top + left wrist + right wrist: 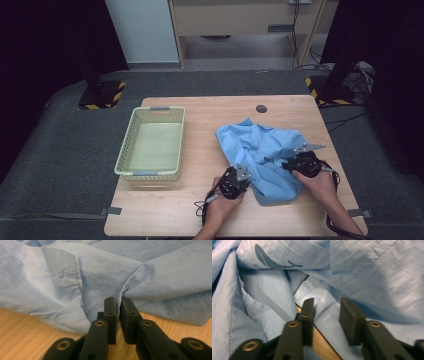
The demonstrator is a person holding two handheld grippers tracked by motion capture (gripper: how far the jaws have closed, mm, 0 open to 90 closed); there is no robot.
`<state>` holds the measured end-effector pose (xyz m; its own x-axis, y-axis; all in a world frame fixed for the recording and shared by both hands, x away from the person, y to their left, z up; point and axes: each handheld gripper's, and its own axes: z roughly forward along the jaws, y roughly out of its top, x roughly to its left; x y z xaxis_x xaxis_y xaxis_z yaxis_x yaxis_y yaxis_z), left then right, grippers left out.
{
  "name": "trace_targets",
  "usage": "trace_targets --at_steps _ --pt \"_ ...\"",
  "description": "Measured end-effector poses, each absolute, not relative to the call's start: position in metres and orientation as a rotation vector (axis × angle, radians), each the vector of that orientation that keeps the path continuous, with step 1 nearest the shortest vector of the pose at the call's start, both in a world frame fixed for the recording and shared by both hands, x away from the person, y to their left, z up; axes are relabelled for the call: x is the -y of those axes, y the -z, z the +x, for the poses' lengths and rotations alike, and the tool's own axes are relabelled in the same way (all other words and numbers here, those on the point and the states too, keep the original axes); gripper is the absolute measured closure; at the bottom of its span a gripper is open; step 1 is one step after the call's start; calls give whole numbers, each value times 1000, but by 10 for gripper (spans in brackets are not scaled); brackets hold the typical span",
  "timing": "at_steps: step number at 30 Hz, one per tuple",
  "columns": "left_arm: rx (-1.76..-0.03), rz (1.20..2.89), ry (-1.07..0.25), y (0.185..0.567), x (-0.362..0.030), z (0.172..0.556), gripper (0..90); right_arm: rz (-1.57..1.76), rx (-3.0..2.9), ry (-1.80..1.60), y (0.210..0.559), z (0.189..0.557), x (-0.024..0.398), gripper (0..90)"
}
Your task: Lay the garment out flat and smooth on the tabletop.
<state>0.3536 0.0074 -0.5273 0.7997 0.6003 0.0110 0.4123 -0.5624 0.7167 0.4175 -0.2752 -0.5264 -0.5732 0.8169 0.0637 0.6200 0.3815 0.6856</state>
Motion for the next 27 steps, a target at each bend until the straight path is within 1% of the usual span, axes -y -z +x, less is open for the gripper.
trace_targets --at_steps 4,6,8,13,21,27 --pt "-738 2250 -333 527 -8 353 887 1247 -2363 -990 527 415 278 778" --pt "-736 2254 -331 527 -9 352 895 1244 -2369 -978 526 414 279 839" --pt "-732 2262 -340 526 -10 352 900 1246 -2374 -968 526 414 281 870" --pt "-717 2297 -386 524 -19 349 900 1242 -2391 -923 521 414 290 881" --pt "-762 2305 -439 524 -38 352 900 1220 -2450 -898 508 416 317 883" --pt "-806 2296 -468 523 -52 351 900 1267 -2434 -886 506 421 336 885"
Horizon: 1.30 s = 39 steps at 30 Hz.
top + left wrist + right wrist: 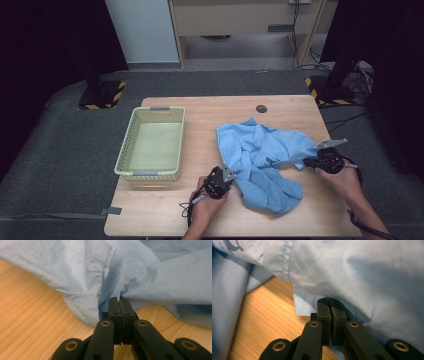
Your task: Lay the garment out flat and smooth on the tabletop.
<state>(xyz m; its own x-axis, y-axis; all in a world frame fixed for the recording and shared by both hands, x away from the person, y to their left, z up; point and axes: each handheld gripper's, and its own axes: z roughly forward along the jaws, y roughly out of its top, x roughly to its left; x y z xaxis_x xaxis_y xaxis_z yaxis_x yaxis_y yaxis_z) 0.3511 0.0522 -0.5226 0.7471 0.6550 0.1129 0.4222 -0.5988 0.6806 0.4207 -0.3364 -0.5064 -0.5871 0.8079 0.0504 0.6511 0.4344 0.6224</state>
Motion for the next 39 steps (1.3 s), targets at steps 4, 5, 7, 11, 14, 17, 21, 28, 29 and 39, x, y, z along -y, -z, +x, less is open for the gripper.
trace_targets --at_steps 4,5,7,11,14,17,21,28,29,39 --pt "-835 2292 -488 522 -62 350 900 1290 -2433 -872 507 425 344 886" --pt "-839 2295 -494 521 -64 349 900 1298 -2434 -862 507 426 346 886" --pt "-846 2303 -508 521 -68 348 900 1299 -2434 -852 507 428 350 886" --pt "-872 2307 -526 521 -75 346 900 1338 -2427 -820 507 431 360 886" --pt "-892 2303 -534 521 -80 345 900 1370 -2415 -807 508 434 368 886" --pt "-905 2304 -537 521 -84 344 900 1392 -2412 -797 509 435 373 886" --pt "-922 2301 -540 521 -88 344 900 1414 -2401 -792 509 437 376 886" --pt "-919 2304 -542 522 -87 344 899 1393 -2380 -850 507 434 368 765" --pt "-921 2305 -539 522 -87 344 897 1388 -2381 -863 505 433 366 725" --pt "-948 2281 -577 520 -85 344 666 1274 -2426 -889 499 419 345 688"
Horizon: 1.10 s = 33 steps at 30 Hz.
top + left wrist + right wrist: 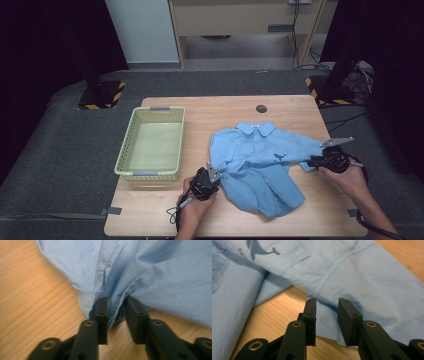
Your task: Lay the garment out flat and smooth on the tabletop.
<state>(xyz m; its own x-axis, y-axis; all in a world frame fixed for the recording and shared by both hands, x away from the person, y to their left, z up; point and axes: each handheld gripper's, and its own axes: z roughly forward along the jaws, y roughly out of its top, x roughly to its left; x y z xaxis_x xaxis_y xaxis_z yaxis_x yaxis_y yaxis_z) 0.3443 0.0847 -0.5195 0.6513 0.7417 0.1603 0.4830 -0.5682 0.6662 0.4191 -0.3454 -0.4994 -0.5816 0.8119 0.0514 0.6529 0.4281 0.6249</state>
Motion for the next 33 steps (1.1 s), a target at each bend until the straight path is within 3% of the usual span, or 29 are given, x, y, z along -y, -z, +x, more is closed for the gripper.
trace_targets --at_steps 4,12,26,33 --pt "-947 2276 -571 517 -82 343 545 1247 -2443 -886 506 414 334 638" --pt "-919 2256 -554 505 -80 334 463 1254 -2430 -858 514 413 326 571" --pt "-918 2183 -544 491 -78 340 457 1208 -2453 -902 511 400 313 582" --pt "-898 2177 -531 487 -67 356 467 1154 -2508 -958 502 390 299 518"
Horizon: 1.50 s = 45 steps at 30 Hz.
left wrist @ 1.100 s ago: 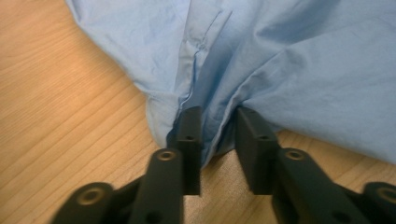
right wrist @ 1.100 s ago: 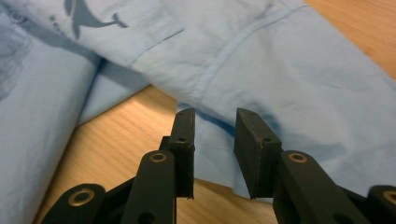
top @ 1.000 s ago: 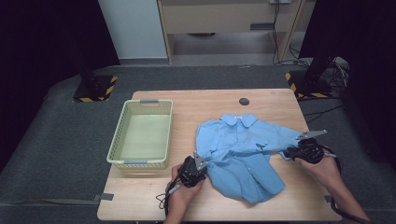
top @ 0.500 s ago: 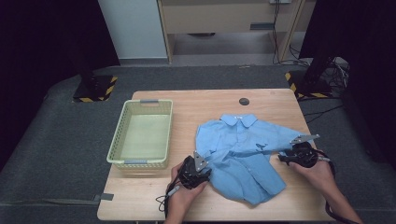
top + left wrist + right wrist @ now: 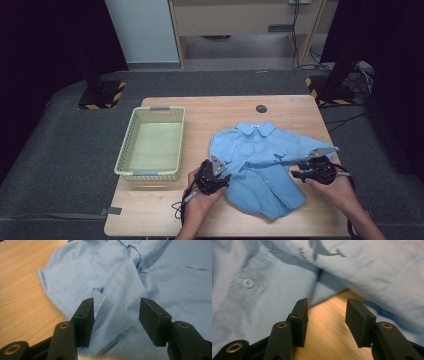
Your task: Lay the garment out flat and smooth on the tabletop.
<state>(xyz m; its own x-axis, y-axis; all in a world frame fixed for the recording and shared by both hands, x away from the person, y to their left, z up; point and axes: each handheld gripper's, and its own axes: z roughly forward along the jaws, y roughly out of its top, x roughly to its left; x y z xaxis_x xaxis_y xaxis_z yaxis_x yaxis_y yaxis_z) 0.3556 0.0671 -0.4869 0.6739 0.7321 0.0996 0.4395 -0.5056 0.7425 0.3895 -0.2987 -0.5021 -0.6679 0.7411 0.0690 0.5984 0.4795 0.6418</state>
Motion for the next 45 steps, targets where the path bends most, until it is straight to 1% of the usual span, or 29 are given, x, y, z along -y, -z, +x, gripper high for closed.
trace_targets --at_steps 5,9,11,14,15,16,20,23,24,28,32,38,42,45 --pt "-899 2200 -529 492 -64 365 476 1127 -2557 -945 507 389 284 484" --pt "-907 2205 -529 496 -65 372 488 1117 -2593 -933 510 389 274 484" --pt "-914 2202 -532 497 -66 375 494 1119 -2613 -918 512 391 269 505" --pt "-925 2202 -523 499 -67 380 508 1109 -2637 -901 514 392 262 558" --pt "-923 2203 -514 499 -68 382 530 1099 -2641 -887 515 392 260 576" --pt "-925 2209 -509 501 -68 384 570 1092 -2639 -882 514 393 258 595" --pt "-955 2221 -487 511 -66 393 601 1082 -2645 -847 513 395 255 738" --pt "-970 2221 -483 516 -63 397 657 1065 -2658 -838 512 393 253 884" --pt "-976 2217 -483 517 -62 397 689 1053 -2660 -836 512 392 254 897" --pt "-976 2214 -479 517 -59 400 790 1042 -2649 -816 512 389 257 900" --pt "-979 2204 -499 513 -59 402 843 1059 -2637 -789 511 385 266 900" --pt "-995 2215 -534 509 -64 404 863 1096 -2613 -776 511 378 284 900" --pt "-1008 2264 -553 513 -67 405 863 1134 -2598 -776 511 375 293 900" --pt "-1040 2269 -561 518 -72 405 864 1138 -2592 -770 511 373 298 900"
